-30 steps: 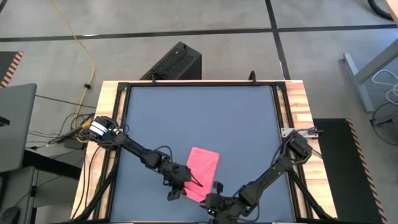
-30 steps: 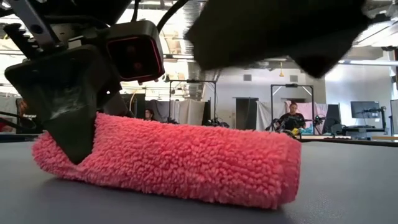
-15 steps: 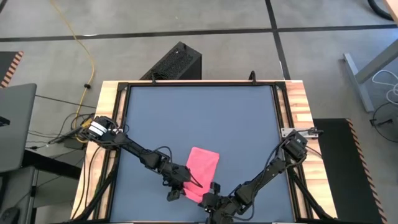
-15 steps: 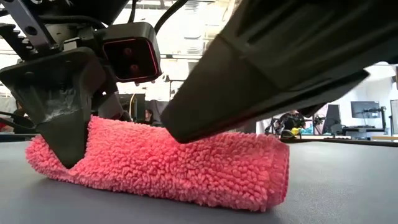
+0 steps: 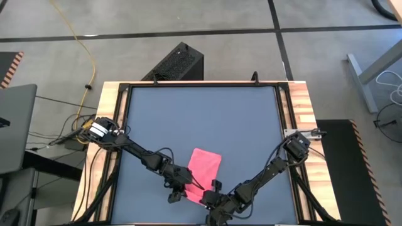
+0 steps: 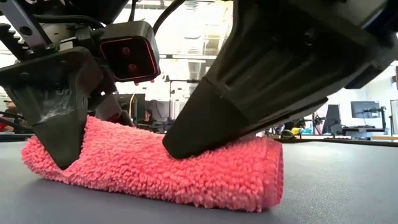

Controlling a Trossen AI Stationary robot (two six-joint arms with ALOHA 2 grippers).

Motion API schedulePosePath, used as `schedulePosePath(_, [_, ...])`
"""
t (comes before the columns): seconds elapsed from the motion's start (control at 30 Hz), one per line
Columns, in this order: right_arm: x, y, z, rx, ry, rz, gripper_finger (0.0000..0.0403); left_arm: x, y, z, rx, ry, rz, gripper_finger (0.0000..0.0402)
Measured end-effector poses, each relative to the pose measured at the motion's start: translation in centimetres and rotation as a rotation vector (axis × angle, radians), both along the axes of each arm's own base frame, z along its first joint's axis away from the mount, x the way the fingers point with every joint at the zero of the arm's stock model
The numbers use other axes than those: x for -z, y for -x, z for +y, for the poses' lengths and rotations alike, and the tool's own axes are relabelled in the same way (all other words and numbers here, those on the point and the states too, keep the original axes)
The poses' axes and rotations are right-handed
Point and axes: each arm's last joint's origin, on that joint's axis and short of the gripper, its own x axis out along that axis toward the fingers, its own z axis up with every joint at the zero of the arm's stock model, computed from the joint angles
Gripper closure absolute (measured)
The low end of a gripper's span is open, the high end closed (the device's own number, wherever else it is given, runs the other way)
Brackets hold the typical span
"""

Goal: Roll towel into tight, uniform cylinder
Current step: Roll the red towel

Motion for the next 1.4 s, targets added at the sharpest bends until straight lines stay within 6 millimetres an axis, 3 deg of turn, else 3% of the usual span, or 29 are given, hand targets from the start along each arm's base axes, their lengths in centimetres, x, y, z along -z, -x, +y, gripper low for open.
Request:
schedulePosePath(0.33, [0.9,-0.2,-1.3,0.02,0.018,0.035,0.0387,0.0,0.1,0.0,0.02,-0.011,-0.009,0.0399])
schedulePosePath(0.77, [1.4,-0.5,-2.4,0.012,0.008,0.063,0.0387,-0.9,0.1,0.4,0.125,0.048,-0.028,0.0336])
schedulePosePath(1.07, [1.4,-0.8,-2.8,0.007,0.0,0.075,0.0387,-2.1,1.8,2.0,0.092,-0.02,0.147,0.0327])
schedulePosePath(1.27, [1.4,-0.8,-2.8,0.007,0.0,0.076,0.0387,-3.8,2.9,1.9,0.095,-0.108,0.121,0.0326])
schedulePosePath(1.4, [1.4,-0.8,-2.8,0.006,-0.001,0.077,0.0387,-6.5,3.9,1.0,0.145,-0.158,-0.024,0.0326])
